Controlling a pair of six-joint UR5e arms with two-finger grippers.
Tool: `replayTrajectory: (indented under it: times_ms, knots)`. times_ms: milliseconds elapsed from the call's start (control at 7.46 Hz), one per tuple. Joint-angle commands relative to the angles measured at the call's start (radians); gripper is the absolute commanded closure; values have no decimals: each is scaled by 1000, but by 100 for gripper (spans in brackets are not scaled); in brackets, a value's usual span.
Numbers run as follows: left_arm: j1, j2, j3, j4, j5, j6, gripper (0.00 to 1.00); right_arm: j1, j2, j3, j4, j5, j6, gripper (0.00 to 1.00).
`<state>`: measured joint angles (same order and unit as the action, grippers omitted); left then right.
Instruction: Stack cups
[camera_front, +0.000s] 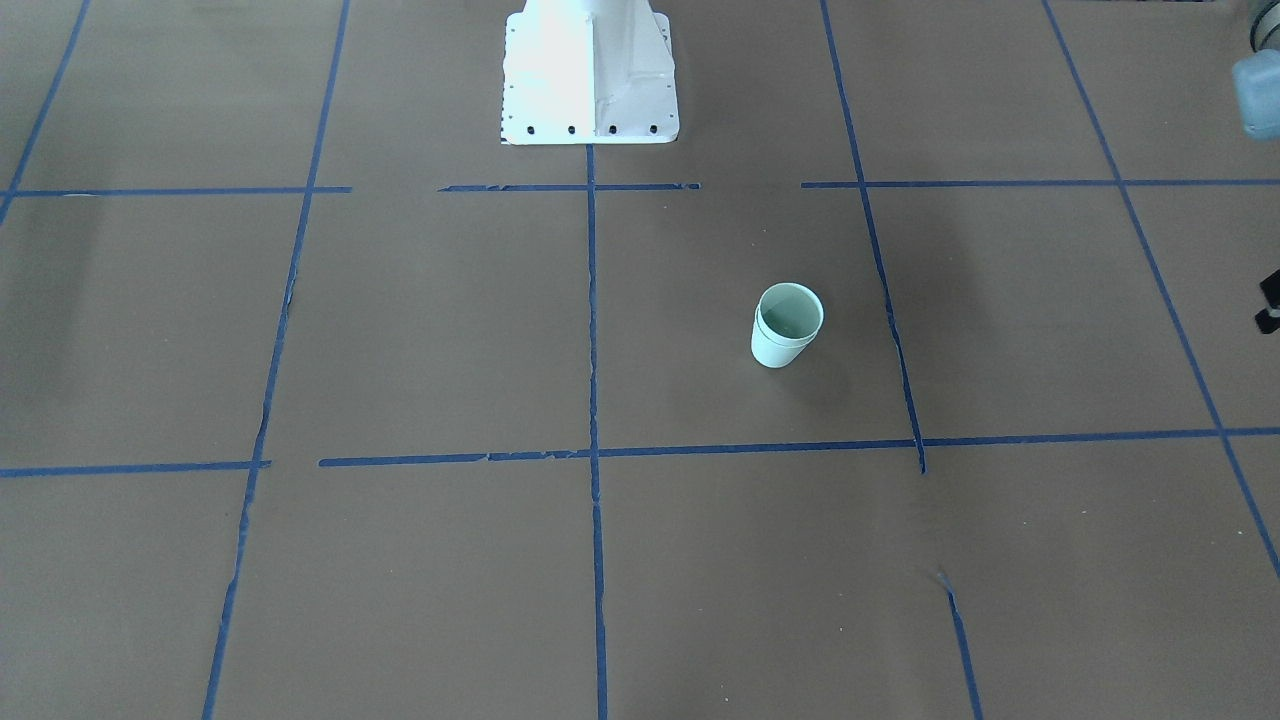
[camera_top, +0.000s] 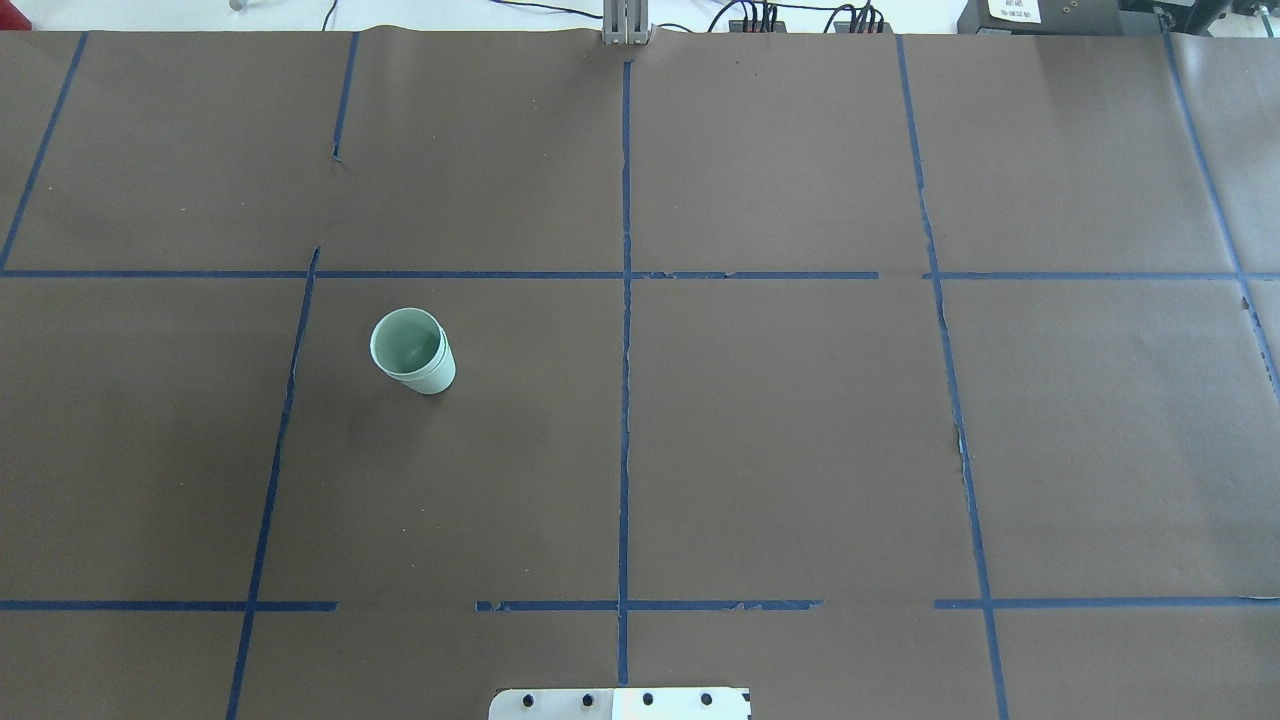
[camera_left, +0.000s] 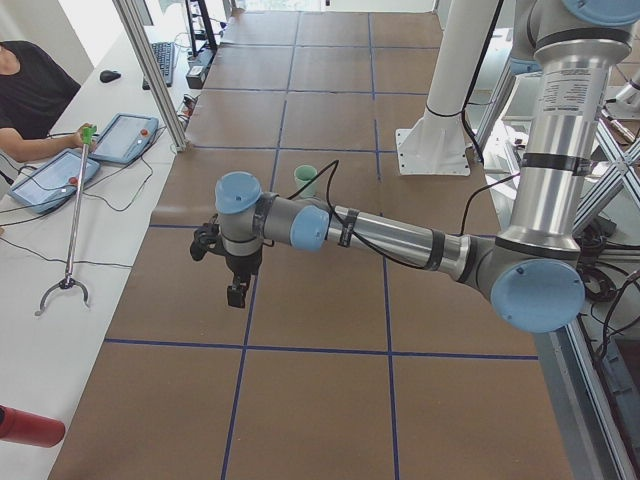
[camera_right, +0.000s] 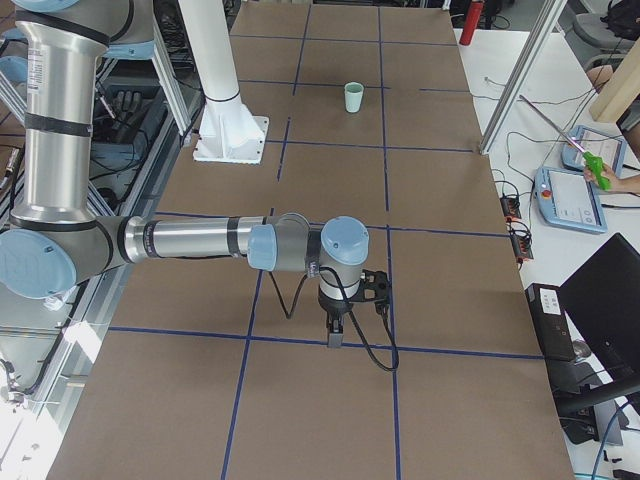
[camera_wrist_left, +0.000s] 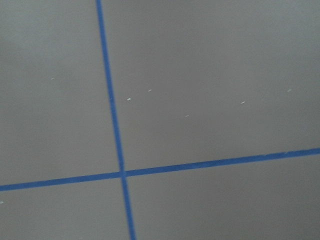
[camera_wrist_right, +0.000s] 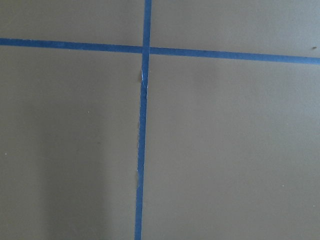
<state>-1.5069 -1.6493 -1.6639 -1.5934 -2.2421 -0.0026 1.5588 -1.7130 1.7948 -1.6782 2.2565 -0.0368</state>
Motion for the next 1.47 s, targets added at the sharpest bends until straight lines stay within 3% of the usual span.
replayTrajectory:
  times_ms: [0, 402, 938, 1340]
  knots:
    - [-119, 60, 24, 19, -1, 110, 0, 0, 1, 0, 0, 0, 0, 0]
    - [-150, 103, 44, 23, -5, 110, 0, 0, 0, 0, 0, 0, 0, 0]
    - [-148, 106, 36, 52, -128, 95, 0, 1, 1, 0, 0, 0, 0, 0]
    - [-145, 105, 59, 50, -139, 95, 0, 1, 0, 0, 0, 0, 0, 0]
